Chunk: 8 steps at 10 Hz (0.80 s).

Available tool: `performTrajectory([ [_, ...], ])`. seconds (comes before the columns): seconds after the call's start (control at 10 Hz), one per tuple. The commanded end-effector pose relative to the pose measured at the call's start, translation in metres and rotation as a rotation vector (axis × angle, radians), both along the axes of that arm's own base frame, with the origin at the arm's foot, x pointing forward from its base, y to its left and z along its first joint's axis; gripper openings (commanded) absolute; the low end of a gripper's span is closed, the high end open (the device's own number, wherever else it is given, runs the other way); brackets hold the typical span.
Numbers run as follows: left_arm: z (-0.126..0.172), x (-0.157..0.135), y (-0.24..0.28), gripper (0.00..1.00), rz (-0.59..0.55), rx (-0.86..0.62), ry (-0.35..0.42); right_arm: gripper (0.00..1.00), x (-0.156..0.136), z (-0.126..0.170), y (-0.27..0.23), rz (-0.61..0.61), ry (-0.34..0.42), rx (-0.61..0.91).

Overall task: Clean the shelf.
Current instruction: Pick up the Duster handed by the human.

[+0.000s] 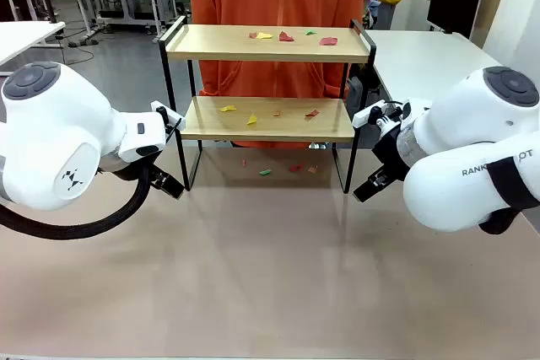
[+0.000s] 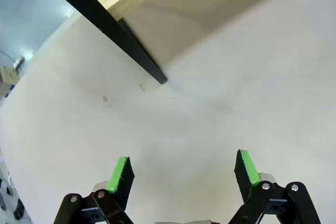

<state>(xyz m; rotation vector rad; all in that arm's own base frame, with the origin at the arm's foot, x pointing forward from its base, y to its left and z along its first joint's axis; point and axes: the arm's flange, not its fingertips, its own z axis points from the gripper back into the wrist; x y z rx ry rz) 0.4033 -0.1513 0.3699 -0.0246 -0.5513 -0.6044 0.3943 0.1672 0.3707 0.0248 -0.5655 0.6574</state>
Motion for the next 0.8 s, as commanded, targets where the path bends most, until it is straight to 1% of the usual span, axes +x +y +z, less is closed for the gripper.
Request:
performTrajectory([
  [0.0, 0.0001, 0.0000, 0.0000, 1.00, 0.000, 0.000, 0.000, 1.00, 0.0000, 0.0000, 0.0000, 0.000, 0.000, 0.000],
  [0.7, 0.0001, 0.0000, 0.0000, 1.00, 0.000, 0.000, 0.000, 1.00, 0.0000, 0.0000, 0.0000, 0.000, 0.000, 0.000],
])
